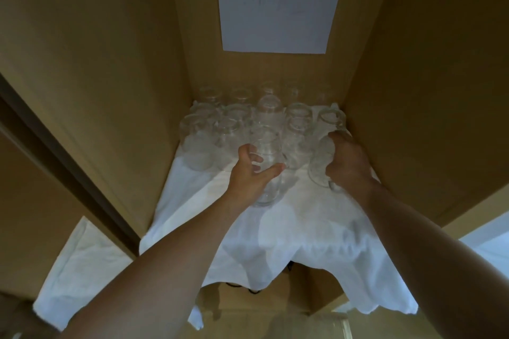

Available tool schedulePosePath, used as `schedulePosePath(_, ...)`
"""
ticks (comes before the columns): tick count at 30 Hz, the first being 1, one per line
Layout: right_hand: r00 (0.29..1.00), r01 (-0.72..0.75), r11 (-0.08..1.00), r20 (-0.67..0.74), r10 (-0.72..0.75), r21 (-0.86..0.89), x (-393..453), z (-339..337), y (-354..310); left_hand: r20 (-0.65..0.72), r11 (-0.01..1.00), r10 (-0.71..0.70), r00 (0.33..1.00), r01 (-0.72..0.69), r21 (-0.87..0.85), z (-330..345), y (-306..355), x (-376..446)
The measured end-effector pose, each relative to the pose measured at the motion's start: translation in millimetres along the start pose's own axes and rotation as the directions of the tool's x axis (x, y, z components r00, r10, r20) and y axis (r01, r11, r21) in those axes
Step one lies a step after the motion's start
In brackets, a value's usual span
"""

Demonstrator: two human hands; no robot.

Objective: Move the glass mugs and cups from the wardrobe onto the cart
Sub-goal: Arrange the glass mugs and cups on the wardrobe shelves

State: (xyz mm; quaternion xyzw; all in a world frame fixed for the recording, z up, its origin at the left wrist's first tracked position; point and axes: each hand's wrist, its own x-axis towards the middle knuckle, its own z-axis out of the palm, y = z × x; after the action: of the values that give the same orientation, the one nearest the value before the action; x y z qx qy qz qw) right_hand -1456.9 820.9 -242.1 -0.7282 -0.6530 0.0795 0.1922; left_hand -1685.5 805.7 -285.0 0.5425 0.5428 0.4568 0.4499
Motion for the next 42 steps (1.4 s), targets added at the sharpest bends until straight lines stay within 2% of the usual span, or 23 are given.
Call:
schedulePosePath(7,0.989,0.128,0.987,0.061,-0.134,0.098,23.2,-2.2,12.9,0.005,1.000,-0.017,1.000,0.017,0.014,0.1,5.1,-2.2)
schedulePosePath(12,0.985,0.164,0.986,0.058,-0.165,0.027,27.0,0.0,15.1,0.001,0.999,-0.011,1.000,0.011,0.039,1.9,5.4,-2.3)
schedulePosePath(17,0.981,0.181,0.973,0.101,-0.168,-0.140,11.8,3.5,11.6,0.002,0.998,-0.012,1.000,0.011,0.059,4.4,5.5,-4.3)
schedulePosePath(22,0.973,0.217,0.951,-0.033,-0.229,-0.221,-16.6,1.6,5.2,-0.007,0.995,0.018,1.000,-0.017,0.095,8.7,6.2,-9.2)
schedulePosePath(25,0.962,0.231,0.972,-0.139,-0.236,-0.053,-43.6,13.7,-2.5,-0.005,0.991,0.035,0.999,-0.034,0.130,8.1,2.1,-19.7)
schedulePosePath(27,0.966,0.210,0.977,-0.159,-0.202,0.039,-59.5,25.5,-6.0,-0.015,0.990,0.018,1.000,-0.015,0.144,6.0,2.6,-27.9)
schedulePosePath(30,0.983,0.180,0.977,-0.045,-0.176,0.116,-76.1,41.0,-8.4,-0.064,0.990,-0.045,0.997,0.053,0.133,3.3,14.0,-37.2)
schedulePosePath(33,0.973,0.209,0.964,0.068,-0.222,0.162,-87.3,46.0,-10.6,-0.147,0.993,-0.116,0.982,0.120,0.016,1.2,29.9,-47.6)
schedulePosePath(37,0.952,0.151,0.943,0.212,-0.219,0.296,-99.8,40.1,-23.0,-0.225,0.965,-0.243,0.944,0.212,-0.153,-5.0,46.5,-62.3)
schedulePosePath(39,0.940,0.128,0.897,0.237,-0.246,0.423,-106.9,38.6,-31.2,-0.224,0.945,-0.290,0.930,0.242,-0.219,-7.8,52.5,-71.9)
schedulePosePath(42,0.953,0.106,0.780,0.161,-0.257,0.617,-116.5,37.8,-40.7,-0.205,0.918,-0.341,0.917,0.278,-0.282,-13.7,57.3,-85.0)
